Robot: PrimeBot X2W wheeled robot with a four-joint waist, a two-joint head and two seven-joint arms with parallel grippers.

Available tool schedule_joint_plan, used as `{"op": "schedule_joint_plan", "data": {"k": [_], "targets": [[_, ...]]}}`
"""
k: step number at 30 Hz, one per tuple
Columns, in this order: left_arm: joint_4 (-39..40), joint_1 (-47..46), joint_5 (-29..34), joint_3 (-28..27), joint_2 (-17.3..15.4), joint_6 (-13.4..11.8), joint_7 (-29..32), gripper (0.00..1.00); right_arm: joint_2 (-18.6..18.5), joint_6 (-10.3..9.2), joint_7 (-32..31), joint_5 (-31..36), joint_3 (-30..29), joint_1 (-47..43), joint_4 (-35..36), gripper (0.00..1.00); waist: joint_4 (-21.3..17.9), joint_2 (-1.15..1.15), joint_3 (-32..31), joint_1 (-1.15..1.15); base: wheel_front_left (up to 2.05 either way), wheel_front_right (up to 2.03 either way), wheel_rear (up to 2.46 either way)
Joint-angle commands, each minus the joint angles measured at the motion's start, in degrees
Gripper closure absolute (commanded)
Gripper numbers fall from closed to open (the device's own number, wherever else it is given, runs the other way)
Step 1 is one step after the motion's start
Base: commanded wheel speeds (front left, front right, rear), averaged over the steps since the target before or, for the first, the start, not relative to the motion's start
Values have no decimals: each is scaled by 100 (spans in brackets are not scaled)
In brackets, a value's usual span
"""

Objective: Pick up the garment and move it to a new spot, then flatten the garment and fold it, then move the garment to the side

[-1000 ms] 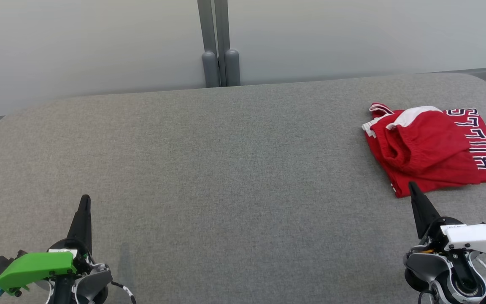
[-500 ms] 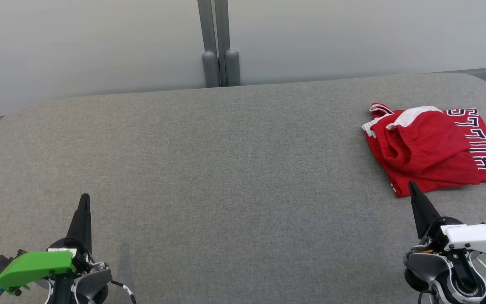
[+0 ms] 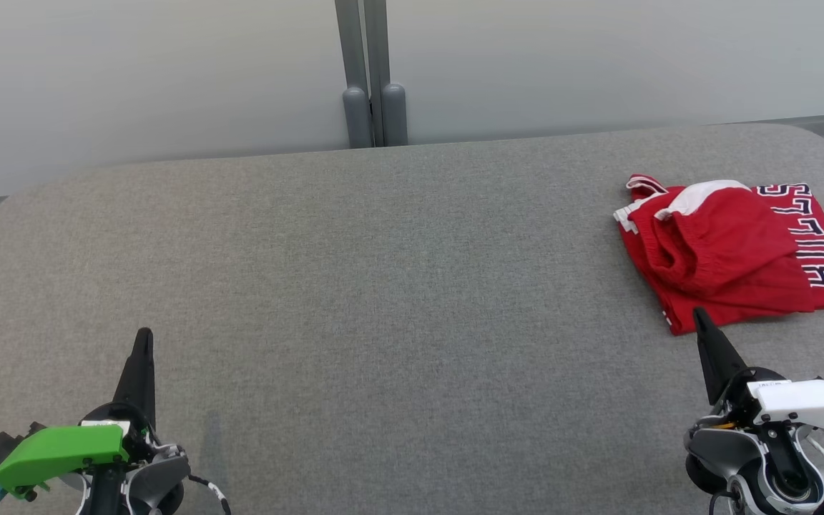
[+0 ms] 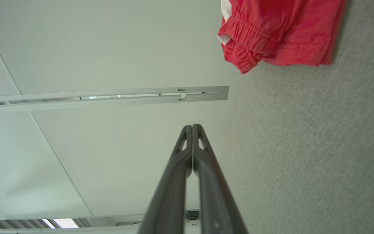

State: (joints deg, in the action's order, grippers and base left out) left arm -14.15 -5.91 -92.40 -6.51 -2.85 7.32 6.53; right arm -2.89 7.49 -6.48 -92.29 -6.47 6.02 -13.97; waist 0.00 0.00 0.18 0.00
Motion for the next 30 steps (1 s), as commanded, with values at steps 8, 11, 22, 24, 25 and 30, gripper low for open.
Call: {"op": "schedule_joint_plan", "data": {"k": [8, 11, 22, 24, 25, 30], "targets": [[15, -64, -2, -13, -3, 31, 22, 100, -2, 0, -21, -30, -15, 31, -12, 100, 0, 0, 0, 0, 0, 0, 0], [15, -64, -2, -13, -3, 31, 22, 100, -1, 0, -22, -29, -15, 31, -12, 100, 0, 0, 0, 0, 0, 0, 0], [15, -64, -2, -12, -3, 31, 22, 100, 0, 0, -24, -27, -17, 31, -11, 100, 0, 0, 0, 0, 0, 0, 0], [15, -64, -2, -12, -3, 31, 22, 100, -1, 0, -24, -26, -17, 31, -11, 100, 0, 0, 0, 0, 0, 0, 0], [15, -64, -3, -12, -3, 31, 22, 100, 0, 0, -25, -26, -17, 31, -11, 100, 0, 0, 0, 0, 0, 0, 0], [15, -64, -3, -12, -3, 31, 22, 100, 0, 0, -26, -26, -18, 31, -11, 100, 0, 0, 0, 0, 0, 0, 0]]}}
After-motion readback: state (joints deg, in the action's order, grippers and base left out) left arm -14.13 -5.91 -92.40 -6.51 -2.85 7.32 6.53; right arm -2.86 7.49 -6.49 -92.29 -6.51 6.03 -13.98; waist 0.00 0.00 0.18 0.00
